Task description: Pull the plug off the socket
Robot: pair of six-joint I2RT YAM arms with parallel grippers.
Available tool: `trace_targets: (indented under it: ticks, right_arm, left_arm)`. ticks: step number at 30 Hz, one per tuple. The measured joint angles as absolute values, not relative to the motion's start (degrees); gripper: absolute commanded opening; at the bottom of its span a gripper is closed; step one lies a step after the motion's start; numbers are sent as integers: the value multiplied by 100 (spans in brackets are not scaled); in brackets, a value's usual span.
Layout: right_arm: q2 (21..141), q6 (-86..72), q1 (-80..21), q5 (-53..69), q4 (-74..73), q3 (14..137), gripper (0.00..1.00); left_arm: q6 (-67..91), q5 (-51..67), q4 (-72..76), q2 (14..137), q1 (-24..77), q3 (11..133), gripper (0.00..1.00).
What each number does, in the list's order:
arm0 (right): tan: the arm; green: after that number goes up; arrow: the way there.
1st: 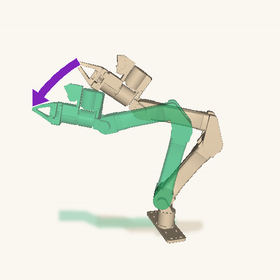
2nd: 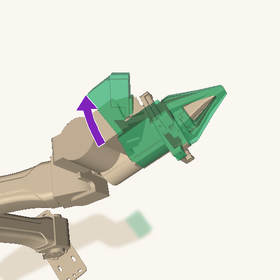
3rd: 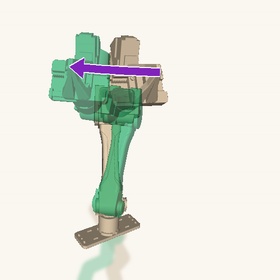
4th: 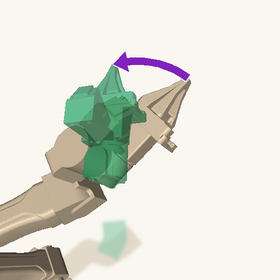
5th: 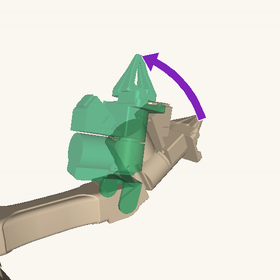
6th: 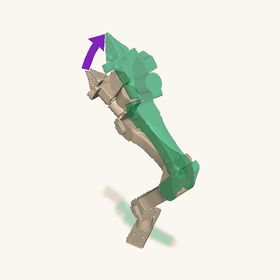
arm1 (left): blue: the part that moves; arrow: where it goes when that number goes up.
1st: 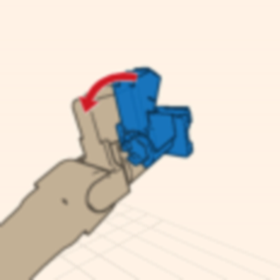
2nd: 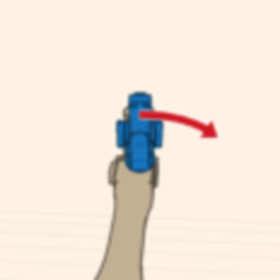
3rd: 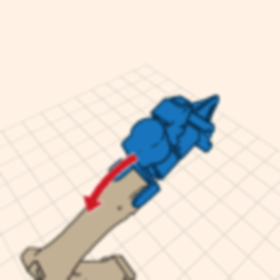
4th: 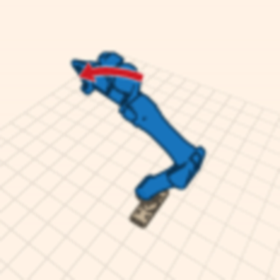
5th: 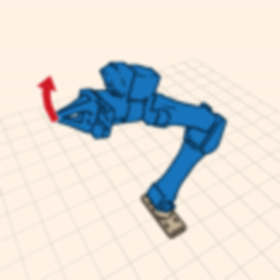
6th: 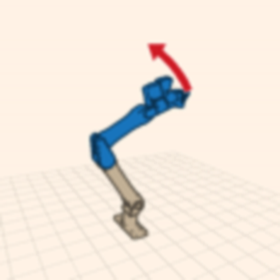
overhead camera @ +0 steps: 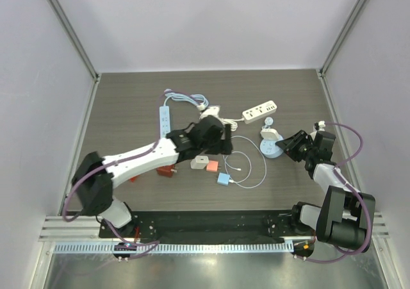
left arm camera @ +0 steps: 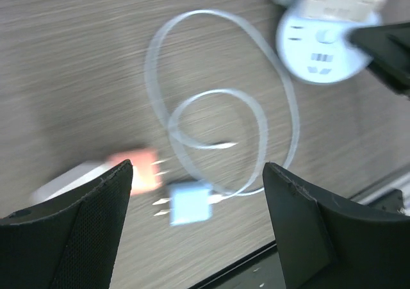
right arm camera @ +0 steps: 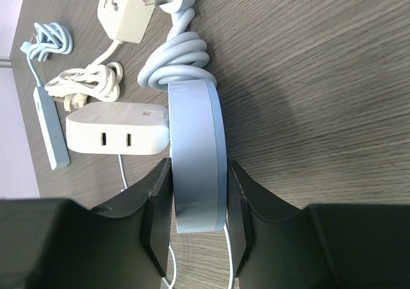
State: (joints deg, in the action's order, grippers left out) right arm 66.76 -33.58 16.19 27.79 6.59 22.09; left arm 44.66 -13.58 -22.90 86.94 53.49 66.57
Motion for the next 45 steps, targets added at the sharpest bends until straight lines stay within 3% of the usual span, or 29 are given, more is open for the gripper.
trace_targets:
  ticks: [8, 16, 21, 25, 45]
  right_arm:
    - [6674, -3358, 1619, 2777, 657, 2206, 1]
    - [6674, -3358, 1608, 2775, 659, 2206, 1]
    - [6674, -3358, 1584, 2766, 663, 2206, 1]
    - [6674, -3361, 1557, 2755, 672, 2206, 1]
    - [6674, -3361, 1463, 2668, 727, 2206, 1]
  left_arm:
    - [3970, -600, -1573, 10890, 5590, 8739, 84]
    - [3546, 60, -1540, 12132, 5524, 10353, 88]
    - [3393, 556, -1538, 12368, 5433, 10508, 90]
    - [3376, 847, -1525, 12558, 5341, 10532, 100]
    - [3581, 1415, -1275, 13327, 5181, 11312, 96]
